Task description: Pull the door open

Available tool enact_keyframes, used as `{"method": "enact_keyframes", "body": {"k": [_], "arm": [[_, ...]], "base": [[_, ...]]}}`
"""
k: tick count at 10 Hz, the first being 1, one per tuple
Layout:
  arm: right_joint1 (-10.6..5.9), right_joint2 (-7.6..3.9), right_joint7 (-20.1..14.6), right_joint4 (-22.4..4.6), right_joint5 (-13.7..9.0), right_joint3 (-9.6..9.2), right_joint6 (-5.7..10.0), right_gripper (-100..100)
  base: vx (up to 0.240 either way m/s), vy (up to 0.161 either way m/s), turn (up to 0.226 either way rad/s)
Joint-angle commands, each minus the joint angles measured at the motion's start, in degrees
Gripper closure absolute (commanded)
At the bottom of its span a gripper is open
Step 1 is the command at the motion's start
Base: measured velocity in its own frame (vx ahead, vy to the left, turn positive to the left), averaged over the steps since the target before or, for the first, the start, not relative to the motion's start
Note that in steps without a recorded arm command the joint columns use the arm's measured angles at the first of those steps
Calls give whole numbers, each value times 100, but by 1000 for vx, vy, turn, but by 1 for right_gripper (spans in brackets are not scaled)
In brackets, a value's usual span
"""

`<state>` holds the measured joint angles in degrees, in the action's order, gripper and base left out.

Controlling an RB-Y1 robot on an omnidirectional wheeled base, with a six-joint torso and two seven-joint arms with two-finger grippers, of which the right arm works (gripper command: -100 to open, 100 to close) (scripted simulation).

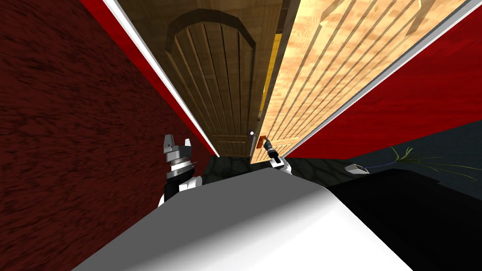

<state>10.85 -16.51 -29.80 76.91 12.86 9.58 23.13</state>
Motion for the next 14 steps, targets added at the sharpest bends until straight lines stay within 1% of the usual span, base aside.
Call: {"method": "enact_keyframes", "body": {"k": [1,2,7,8,9,14], "arm": [[0,0,0,0,0,0,0,-100],[0,0,0,0,0,0,0,100],[0,0,0,0,0,0,0,100],[105,-105,-113,46,35,-85,91,100],[133,-133,-145,61,43,-109,119,100],[453,-465,-532,243,144,-390,451,100]], "base": [[99,-19,16],[-9,0,-15],[-20,3,-1],[-136,-77,138],[-173,-98,139],[-198,-108,136]]}}
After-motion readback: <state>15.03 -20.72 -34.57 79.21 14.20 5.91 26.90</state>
